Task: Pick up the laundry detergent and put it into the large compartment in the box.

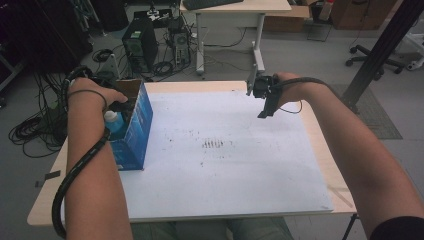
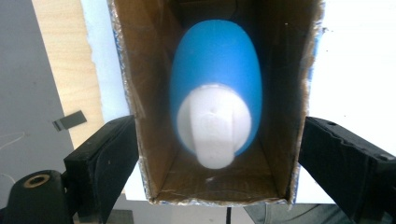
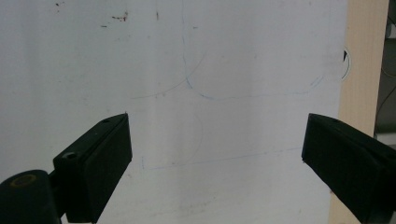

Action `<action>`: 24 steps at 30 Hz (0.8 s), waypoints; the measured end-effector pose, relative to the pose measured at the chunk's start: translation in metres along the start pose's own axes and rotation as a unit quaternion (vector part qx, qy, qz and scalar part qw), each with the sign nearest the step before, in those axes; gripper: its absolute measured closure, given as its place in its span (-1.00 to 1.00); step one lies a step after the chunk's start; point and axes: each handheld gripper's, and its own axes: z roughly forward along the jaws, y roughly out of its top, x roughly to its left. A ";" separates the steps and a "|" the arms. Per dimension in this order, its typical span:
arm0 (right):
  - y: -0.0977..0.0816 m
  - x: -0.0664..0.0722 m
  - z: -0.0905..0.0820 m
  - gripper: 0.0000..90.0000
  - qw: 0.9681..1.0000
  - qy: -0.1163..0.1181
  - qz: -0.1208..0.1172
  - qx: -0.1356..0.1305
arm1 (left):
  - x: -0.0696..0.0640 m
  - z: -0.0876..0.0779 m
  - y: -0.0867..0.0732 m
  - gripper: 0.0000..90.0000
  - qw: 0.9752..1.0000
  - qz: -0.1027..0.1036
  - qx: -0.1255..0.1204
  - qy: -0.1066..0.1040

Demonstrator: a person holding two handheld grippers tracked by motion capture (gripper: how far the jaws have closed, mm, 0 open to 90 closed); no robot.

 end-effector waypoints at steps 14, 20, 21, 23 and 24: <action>0.000 0.000 0.000 -0.81 1.000 0.000 0.004 0.002 | -0.009 -0.013 0.000 -0.90 0.999 0.035 -0.012 -0.001; 0.000 0.000 -0.002 -0.82 1.000 0.000 0.006 0.004 | -0.014 -0.024 -0.001 -0.90 0.998 0.053 -0.020 0.000; -0.001 0.000 -0.002 -0.82 1.000 -0.001 0.007 0.005 | -0.015 -0.026 -0.001 -0.90 0.998 0.057 -0.022 0.001; -0.002 0.000 -0.004 -0.82 1.000 -0.001 0.007 0.006 | -0.017 -0.031 -0.001 -0.90 0.998 0.064 -0.027 0.000; -0.002 0.000 -0.005 -0.82 1.000 -0.002 0.008 0.006 | -0.017 -0.031 -0.001 -0.90 0.998 0.064 -0.027 0.000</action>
